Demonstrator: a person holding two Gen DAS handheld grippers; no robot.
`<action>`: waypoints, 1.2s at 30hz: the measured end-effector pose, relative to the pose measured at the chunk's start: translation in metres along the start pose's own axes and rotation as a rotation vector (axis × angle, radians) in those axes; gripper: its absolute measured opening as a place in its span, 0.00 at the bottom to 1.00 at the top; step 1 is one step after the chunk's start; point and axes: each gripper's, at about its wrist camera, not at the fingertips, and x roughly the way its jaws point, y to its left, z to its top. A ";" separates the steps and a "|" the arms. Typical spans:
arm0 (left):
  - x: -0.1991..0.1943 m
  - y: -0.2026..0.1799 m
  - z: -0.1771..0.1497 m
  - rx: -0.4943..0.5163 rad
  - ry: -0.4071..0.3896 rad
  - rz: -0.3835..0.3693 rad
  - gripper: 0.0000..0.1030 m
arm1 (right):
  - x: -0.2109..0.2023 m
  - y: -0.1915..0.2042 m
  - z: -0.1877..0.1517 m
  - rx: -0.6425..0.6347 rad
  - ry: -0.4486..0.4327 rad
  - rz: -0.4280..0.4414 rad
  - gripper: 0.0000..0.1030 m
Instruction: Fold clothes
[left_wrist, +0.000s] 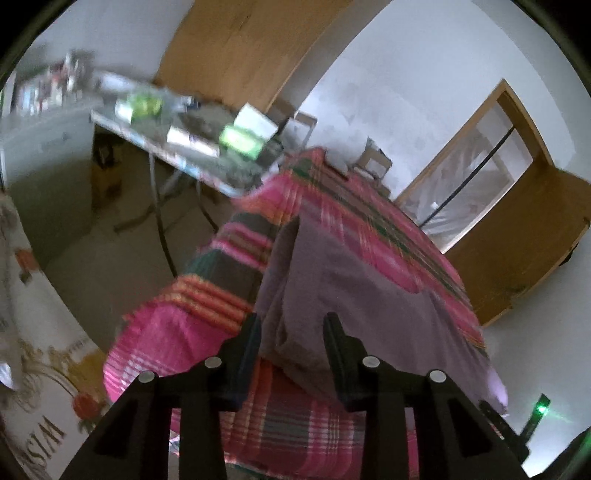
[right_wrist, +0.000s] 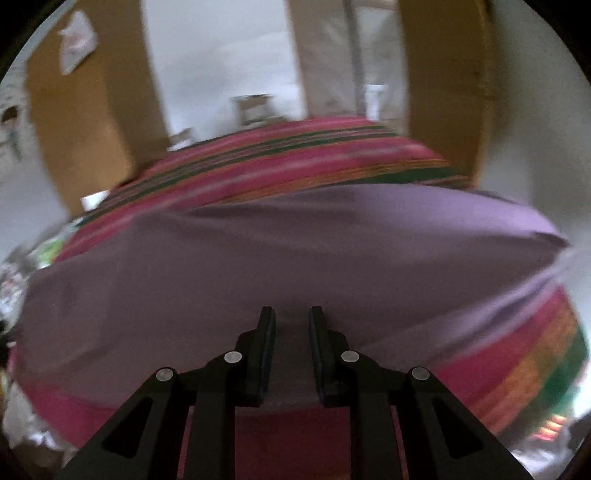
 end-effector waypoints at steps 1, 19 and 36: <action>-0.002 -0.006 0.001 0.011 -0.011 -0.012 0.34 | -0.002 -0.010 0.000 0.015 -0.005 -0.026 0.19; 0.056 -0.151 -0.027 0.302 0.161 -0.219 0.34 | -0.026 -0.110 0.017 0.152 -0.109 -0.168 0.19; 0.122 -0.244 -0.081 0.508 0.405 -0.389 0.34 | -0.018 -0.181 0.024 0.311 -0.075 -0.188 0.20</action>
